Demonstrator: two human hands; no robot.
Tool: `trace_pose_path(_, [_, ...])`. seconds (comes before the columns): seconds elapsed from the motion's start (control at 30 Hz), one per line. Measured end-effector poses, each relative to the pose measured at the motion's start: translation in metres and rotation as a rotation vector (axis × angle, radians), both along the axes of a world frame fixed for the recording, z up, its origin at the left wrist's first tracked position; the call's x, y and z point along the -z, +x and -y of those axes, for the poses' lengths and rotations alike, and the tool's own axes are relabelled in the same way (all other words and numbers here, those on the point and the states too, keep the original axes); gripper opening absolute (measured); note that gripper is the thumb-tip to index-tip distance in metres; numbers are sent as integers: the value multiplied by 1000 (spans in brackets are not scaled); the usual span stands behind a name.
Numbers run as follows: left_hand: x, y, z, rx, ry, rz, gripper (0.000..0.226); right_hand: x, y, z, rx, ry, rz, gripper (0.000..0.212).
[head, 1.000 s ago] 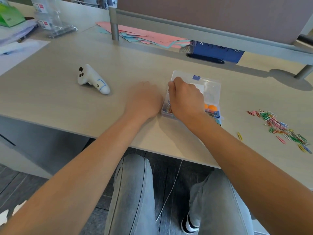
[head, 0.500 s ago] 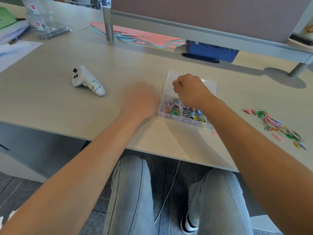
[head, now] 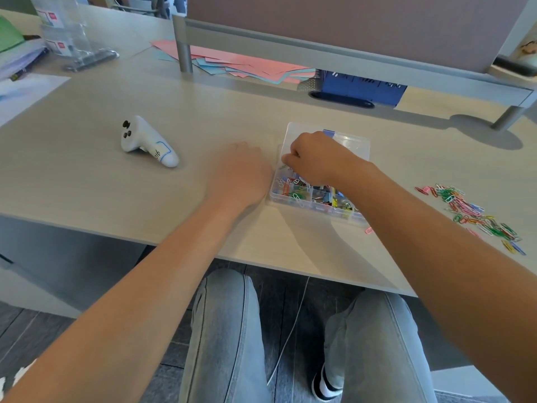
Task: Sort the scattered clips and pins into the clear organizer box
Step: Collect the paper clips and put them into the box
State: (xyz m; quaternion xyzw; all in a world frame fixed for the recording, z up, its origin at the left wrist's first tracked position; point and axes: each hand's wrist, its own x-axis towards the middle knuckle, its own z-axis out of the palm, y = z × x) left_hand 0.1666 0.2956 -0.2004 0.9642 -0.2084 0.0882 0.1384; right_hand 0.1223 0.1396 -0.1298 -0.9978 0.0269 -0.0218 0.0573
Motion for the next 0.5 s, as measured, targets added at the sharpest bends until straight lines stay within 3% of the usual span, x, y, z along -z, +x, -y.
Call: trace_pose_path(0.5, [0,2,0,0,-2,2,50,-11,-2,-4,40,-43,13,44])
